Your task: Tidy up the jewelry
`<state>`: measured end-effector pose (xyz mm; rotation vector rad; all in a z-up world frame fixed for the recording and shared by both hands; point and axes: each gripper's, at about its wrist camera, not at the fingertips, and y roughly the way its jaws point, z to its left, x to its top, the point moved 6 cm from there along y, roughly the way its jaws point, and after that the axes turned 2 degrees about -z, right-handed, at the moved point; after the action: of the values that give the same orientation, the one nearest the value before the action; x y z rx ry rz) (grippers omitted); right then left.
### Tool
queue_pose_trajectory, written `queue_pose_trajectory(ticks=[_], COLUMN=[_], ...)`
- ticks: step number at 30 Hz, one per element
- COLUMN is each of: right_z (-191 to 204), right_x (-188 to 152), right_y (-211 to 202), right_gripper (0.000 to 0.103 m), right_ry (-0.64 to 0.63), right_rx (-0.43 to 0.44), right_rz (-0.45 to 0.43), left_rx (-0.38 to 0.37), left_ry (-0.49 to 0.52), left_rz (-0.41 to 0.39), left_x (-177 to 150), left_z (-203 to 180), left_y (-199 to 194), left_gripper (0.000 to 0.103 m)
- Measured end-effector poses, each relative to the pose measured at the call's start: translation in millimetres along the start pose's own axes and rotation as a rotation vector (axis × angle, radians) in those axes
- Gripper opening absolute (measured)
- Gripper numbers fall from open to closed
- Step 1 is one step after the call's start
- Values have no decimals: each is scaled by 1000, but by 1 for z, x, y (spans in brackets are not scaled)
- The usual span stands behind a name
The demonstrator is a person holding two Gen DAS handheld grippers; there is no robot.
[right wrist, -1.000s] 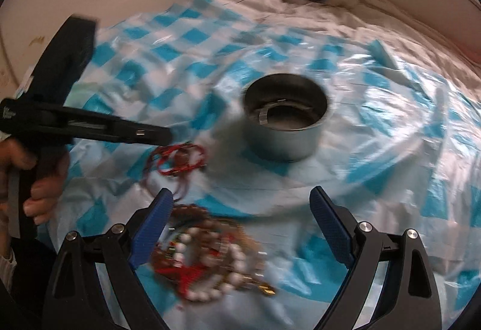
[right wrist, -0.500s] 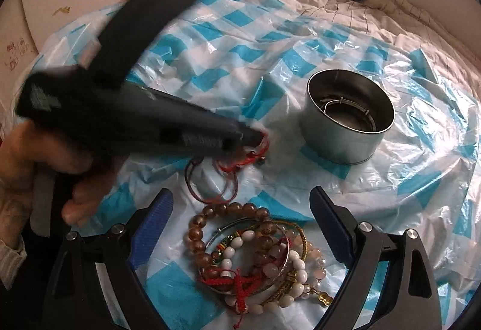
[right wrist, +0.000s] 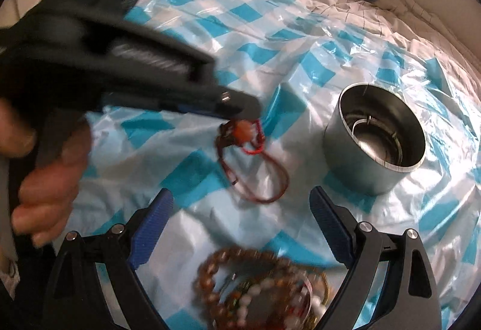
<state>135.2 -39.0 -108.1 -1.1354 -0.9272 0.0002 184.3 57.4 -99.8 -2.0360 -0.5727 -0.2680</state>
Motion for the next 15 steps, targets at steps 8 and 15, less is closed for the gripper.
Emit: queue_pose_trajectory(ticks=[8, 15], right_z=[-9, -31], right_x=[12, -13], right_y=[46, 8], right_gripper=[35, 8], right_ry=[-30, -24], right_rx=[19, -12], right_rz=[128, 136], left_rx=[57, 107], left_ry=[-10, -17], left_rz=[35, 27], left_x=[-2, -2], left_z=[11, 20], left_y=[6, 5], left_gripper=[16, 20])
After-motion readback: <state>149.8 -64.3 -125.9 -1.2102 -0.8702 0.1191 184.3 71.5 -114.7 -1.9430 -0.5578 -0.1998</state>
